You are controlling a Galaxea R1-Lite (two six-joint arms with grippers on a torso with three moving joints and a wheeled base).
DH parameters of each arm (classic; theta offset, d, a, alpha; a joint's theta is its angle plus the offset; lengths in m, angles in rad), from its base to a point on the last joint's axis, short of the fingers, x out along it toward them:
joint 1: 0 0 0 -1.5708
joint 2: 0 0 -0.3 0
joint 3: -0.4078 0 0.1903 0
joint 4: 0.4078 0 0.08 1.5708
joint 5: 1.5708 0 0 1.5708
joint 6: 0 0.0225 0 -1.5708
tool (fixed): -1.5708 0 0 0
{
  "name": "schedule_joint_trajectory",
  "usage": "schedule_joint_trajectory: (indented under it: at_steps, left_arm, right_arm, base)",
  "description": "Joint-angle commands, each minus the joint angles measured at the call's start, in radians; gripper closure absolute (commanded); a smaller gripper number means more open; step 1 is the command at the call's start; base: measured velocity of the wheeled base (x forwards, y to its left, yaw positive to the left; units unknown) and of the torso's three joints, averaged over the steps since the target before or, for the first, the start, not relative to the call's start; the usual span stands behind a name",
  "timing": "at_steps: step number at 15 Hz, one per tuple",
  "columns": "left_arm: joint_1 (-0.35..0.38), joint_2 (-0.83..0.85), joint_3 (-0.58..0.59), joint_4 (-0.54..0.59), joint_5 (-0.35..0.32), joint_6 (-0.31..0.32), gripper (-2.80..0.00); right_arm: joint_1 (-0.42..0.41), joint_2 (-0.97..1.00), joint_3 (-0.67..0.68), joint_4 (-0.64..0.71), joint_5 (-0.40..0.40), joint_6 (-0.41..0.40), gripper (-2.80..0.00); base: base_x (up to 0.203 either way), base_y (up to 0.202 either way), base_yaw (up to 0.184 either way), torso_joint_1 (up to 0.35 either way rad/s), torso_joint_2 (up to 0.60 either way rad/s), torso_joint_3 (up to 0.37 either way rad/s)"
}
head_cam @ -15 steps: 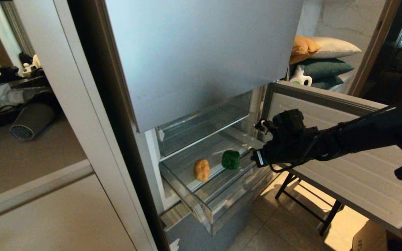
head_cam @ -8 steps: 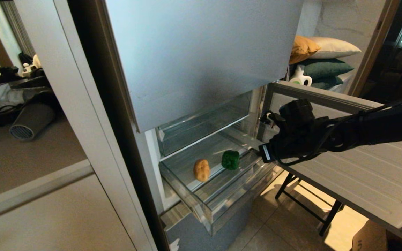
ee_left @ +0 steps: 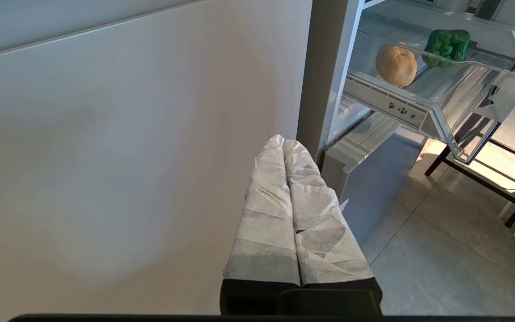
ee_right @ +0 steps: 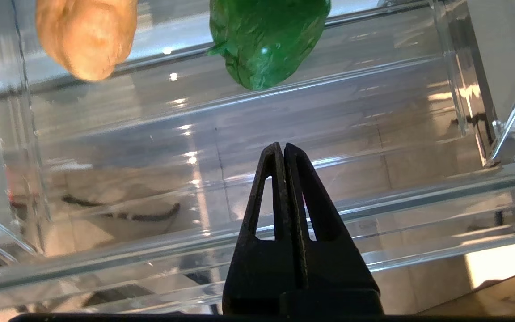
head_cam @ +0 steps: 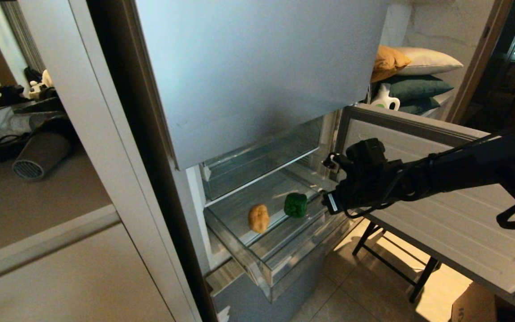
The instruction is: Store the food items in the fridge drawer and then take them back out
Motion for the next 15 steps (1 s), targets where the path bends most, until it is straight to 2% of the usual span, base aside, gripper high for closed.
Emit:
schedule_joint_trajectory:
  at_steps: [1, 7, 10, 12, 15]
  left_arm:
    - [0.000, 0.000, 0.000, 0.000, 0.000, 0.000, 0.00]
    - [0.000, 0.000, 0.000, 0.000, 0.000, 0.000, 0.00]
    - [0.000, 0.000, 0.000, 0.000, 0.002, 0.000, 0.00]
    - [0.000, 0.000, 0.000, 0.000, 0.000, 0.000, 0.00]
    - [0.000, 0.000, 0.000, 0.000, 0.000, 0.000, 0.00]
  right_arm:
    - [-0.003, -0.004, 0.011, 0.019, 0.000, -0.013, 0.00]
    - [-0.004, -0.126, 0.064, 0.244, -0.003, -0.045, 0.00]
    - [-0.002, -0.170, 0.102, 0.265, -0.018, -0.044, 0.00]
    - [0.002, -0.171, 0.095, 0.193, -0.002, -0.037, 0.00]
    - [0.027, -0.130, 0.103, -0.112, 0.004, -0.027, 0.00]
  base:
    - [0.000, 0.000, 0.000, 0.000, 0.00, 0.000]
    - [0.000, 0.000, 0.000, 0.000, 0.00, 0.000]
    - [0.000, 0.000, 0.000, 0.000, 0.00, 0.000]
    - [0.000, 0.000, 0.000, 0.000, 0.00, 0.000]
    - [0.000, 0.000, 0.000, 0.000, 0.00, 0.000]
